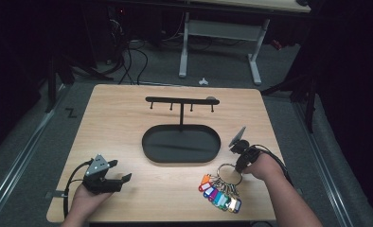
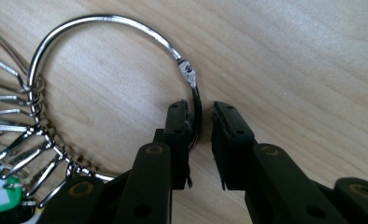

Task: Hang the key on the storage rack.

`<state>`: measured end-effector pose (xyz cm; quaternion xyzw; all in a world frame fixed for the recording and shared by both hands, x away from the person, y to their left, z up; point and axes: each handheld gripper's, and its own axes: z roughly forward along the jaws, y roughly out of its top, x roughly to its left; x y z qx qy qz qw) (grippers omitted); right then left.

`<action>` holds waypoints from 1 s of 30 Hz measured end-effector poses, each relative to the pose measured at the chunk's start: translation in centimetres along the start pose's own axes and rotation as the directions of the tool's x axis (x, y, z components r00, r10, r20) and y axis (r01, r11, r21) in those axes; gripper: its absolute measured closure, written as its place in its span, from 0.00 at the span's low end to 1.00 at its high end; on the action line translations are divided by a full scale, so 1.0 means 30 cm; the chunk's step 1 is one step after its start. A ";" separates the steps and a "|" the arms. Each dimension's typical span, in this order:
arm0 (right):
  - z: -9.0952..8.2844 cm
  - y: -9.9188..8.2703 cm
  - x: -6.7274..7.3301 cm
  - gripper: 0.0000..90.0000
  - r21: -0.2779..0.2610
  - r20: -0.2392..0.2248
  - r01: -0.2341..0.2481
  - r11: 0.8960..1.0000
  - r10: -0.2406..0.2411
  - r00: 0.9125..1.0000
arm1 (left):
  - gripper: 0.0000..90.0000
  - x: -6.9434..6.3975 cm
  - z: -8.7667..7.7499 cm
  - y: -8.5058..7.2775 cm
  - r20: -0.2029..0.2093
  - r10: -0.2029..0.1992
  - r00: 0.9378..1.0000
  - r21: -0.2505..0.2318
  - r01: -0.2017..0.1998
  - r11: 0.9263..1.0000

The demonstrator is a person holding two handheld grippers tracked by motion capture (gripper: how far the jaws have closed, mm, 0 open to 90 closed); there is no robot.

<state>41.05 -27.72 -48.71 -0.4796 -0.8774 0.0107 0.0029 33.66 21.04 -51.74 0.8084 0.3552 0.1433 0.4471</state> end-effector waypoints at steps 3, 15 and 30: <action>0.000 -0.004 0.002 0.86 -0.006 -0.002 -0.004 1.000 0.004 1.000 | 0.24 -0.001 0.001 0.000 0.003 0.000 1.000 0.004 0.000 1.000; 0.001 -0.033 -0.006 0.97 -0.077 -0.018 -0.007 0.997 0.005 1.000 | 0.25 -0.006 0.008 0.001 0.002 0.006 1.000 0.005 -0.006 1.000; -0.195 -0.093 0.059 0.97 -0.191 -0.080 0.000 0.982 -0.016 0.997 | 0.27 -0.018 0.010 0.011 0.019 0.015 1.000 -0.015 -0.014 1.000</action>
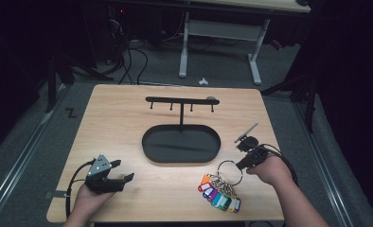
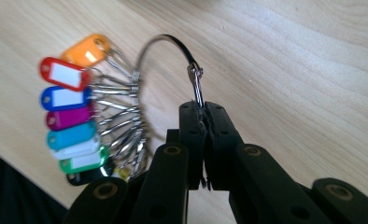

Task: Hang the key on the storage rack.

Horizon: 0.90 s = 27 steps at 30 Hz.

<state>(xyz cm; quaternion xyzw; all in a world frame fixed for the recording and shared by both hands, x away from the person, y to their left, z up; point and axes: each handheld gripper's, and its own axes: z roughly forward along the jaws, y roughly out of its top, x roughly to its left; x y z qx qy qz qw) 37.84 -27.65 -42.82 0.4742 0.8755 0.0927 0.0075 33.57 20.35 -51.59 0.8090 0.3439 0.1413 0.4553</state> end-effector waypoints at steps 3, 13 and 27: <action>-0.048 -0.006 0.024 0.97 -0.024 0.008 0.011 1.000 -0.011 1.000 | 0.27 0.000 -0.002 -0.002 0.001 -0.003 1.000 0.002 0.003 1.000; -0.184 0.001 0.050 0.97 -0.062 0.012 0.034 0.997 -0.033 0.999 | 0.27 0.015 -0.025 -0.006 -0.018 -0.031 0.999 -0.016 0.030 0.999; -0.311 0.054 0.064 0.97 -0.066 0.037 0.045 0.997 -0.043 0.998 | 0.27 0.017 -0.022 -0.007 -0.003 -0.039 0.999 -0.020 0.039 0.999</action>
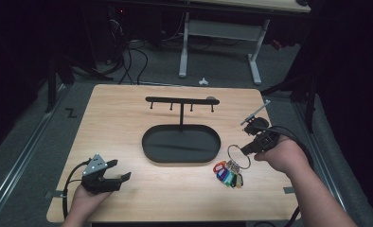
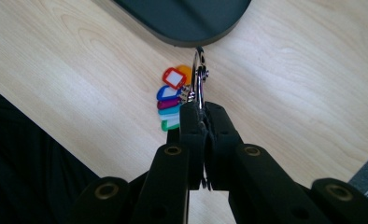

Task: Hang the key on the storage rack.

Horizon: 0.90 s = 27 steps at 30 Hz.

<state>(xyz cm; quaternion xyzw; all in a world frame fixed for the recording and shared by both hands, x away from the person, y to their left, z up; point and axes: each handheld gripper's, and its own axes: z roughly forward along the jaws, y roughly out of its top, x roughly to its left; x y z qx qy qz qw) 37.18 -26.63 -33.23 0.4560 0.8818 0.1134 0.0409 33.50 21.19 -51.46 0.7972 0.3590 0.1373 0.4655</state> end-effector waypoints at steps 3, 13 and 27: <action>-0.021 0.012 0.003 0.97 -0.011 0.010 -0.004 1.000 0.004 1.000 | 0.27 -0.007 0.001 0.004 0.002 0.020 1.000 0.007 -0.020 1.000; -0.089 0.084 0.019 0.97 -0.037 0.037 0.023 0.999 -0.021 0.999 | 0.27 -0.002 -0.006 -0.001 -0.001 0.007 1.000 0.004 -0.007 1.000; -0.161 0.181 0.009 0.97 -0.099 0.038 0.025 0.995 -0.021 0.999 | 0.27 0.001 -0.003 -0.005 -0.008 0.011 1.000 0.009 -0.011 1.000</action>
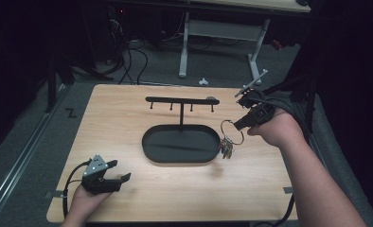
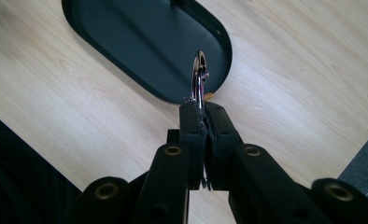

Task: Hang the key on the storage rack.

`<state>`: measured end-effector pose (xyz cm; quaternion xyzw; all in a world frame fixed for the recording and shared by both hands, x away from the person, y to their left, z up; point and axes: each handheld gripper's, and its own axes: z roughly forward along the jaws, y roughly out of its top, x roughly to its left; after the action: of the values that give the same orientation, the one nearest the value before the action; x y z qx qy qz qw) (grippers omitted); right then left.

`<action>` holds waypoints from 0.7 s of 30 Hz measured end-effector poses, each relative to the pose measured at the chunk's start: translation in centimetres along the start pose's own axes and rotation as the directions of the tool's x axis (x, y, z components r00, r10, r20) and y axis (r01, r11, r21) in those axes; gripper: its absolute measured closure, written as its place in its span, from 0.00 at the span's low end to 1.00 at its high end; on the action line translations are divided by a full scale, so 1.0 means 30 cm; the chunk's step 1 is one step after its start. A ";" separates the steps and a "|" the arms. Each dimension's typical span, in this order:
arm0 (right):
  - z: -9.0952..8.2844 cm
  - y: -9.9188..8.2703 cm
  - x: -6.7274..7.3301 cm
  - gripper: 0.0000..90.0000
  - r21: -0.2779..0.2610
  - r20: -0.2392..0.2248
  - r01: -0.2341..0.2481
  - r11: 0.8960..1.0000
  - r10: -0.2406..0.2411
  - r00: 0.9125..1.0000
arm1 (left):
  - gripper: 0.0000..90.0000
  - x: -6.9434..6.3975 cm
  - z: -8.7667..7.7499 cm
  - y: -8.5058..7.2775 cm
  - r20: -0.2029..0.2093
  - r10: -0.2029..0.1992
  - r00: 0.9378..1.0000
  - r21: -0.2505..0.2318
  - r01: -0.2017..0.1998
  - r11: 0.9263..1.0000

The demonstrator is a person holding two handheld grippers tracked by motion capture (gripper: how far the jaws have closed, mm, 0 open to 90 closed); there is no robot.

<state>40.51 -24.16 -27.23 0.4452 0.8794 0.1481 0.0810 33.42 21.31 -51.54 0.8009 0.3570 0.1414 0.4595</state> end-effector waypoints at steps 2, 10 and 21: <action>-0.002 0.013 0.001 0.97 0.006 0.004 -0.002 1.000 0.002 1.000 | 0.27 -0.004 0.000 0.002 0.001 0.005 1.000 0.000 -0.005 1.000; 0.023 0.058 0.020 0.97 0.012 -0.008 0.035 0.999 -0.035 0.999 | 0.27 -0.003 0.001 0.000 0.002 0.008 1.000 0.007 -0.008 1.000; 0.063 0.151 0.047 0.97 -0.008 -0.026 0.062 0.998 -0.062 0.998 | 0.27 0.002 -0.008 -0.001 0.004 0.002 1.000 -0.005 -0.002 1.000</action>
<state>43.63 -20.13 -27.52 0.4154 0.8933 0.1543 0.0755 33.32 21.51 -51.45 0.8002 0.3550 0.1412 0.4623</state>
